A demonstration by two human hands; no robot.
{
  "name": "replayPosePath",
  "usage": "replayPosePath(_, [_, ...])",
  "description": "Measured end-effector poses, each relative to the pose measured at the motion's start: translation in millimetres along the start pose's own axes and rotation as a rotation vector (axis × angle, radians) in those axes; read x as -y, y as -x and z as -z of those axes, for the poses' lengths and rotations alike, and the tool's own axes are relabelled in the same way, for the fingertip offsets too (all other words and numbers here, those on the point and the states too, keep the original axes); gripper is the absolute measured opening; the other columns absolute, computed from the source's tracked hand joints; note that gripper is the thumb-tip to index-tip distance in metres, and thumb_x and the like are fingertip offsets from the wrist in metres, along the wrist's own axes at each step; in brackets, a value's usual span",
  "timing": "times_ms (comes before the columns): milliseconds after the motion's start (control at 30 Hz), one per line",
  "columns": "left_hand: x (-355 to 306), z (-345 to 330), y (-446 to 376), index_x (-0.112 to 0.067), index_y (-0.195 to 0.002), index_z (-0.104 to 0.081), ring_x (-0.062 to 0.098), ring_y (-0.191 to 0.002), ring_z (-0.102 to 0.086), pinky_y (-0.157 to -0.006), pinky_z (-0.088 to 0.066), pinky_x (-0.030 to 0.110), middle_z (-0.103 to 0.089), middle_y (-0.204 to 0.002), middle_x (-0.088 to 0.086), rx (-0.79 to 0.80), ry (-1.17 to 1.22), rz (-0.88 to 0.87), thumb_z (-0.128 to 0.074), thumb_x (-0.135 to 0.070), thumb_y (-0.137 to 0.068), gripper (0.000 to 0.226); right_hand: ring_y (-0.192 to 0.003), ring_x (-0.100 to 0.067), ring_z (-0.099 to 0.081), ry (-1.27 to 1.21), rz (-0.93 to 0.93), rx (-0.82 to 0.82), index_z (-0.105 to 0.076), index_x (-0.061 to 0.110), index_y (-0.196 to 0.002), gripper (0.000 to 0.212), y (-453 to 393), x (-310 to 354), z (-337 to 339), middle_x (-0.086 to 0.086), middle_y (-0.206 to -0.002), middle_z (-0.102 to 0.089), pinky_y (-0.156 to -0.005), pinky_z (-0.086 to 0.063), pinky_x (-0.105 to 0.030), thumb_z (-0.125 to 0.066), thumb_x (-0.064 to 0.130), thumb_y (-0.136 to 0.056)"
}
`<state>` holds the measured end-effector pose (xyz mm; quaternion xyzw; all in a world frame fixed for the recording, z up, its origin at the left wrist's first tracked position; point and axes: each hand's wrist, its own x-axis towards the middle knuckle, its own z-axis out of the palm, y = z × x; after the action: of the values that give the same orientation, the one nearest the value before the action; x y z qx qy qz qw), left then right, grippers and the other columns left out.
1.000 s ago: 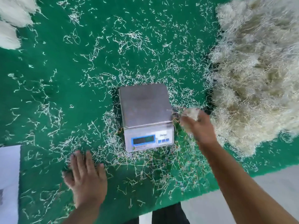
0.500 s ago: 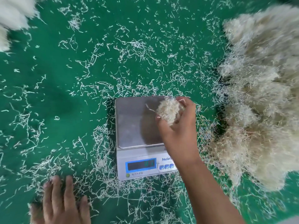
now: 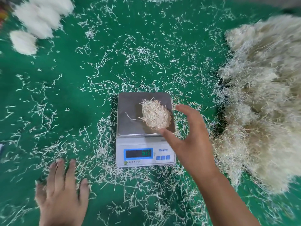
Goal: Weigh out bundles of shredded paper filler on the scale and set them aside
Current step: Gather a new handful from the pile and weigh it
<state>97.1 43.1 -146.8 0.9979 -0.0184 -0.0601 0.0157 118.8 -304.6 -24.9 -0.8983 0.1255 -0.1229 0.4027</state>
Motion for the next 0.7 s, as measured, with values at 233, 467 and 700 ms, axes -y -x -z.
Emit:
replayPosePath(233, [1.9, -4.4, 1.7, -0.020, -0.164, -0.018, 0.027, -0.159, -0.007, -0.121, -0.014, 0.068, -0.005, -0.172, 0.002, 0.009, 0.046, 0.008, -0.012, -0.059, -0.102, 0.073, -0.137, 0.007, -0.047, -0.062, -0.186, -0.045, -0.054, 0.042, -0.141, 0.055, 48.1, -30.7, 24.6, 0.034, -0.142, -0.050, -0.114, -0.041, -0.020, -0.075, 0.050, -0.091])
replayPosePath(467, [0.7, -3.4, 3.2, -0.016, -0.162, -0.022, 0.029, -0.159, -0.010, -0.123, -0.011, 0.064, -0.011, -0.171, 0.007, -0.001, 0.063, 0.022, -0.016, -0.058, -0.101, 0.074, -0.135, 0.001, -0.051, -0.089, -0.252, -0.017, -0.056, 0.043, -0.138, 0.049, 65.0, -38.8, 30.1, 0.031, -0.141, -0.054, -0.116, -0.048, -0.045, -0.074, 0.047, -0.093])
replayPosePath(700, [2.2, -6.3, 2.2, -0.018, -0.162, -0.021, 0.027, -0.159, -0.010, -0.123, -0.011, 0.065, -0.010, -0.172, 0.005, -0.003, 0.059, 0.020, -0.016, -0.059, -0.101, 0.074, -0.129, 0.004, -0.054, -0.141, -0.274, -0.043, -0.059, 0.047, -0.132, 0.043, 60.3, -42.7, 27.6, 0.032, -0.136, -0.057, -0.113, -0.049, -0.042, -0.074, 0.048, -0.092])
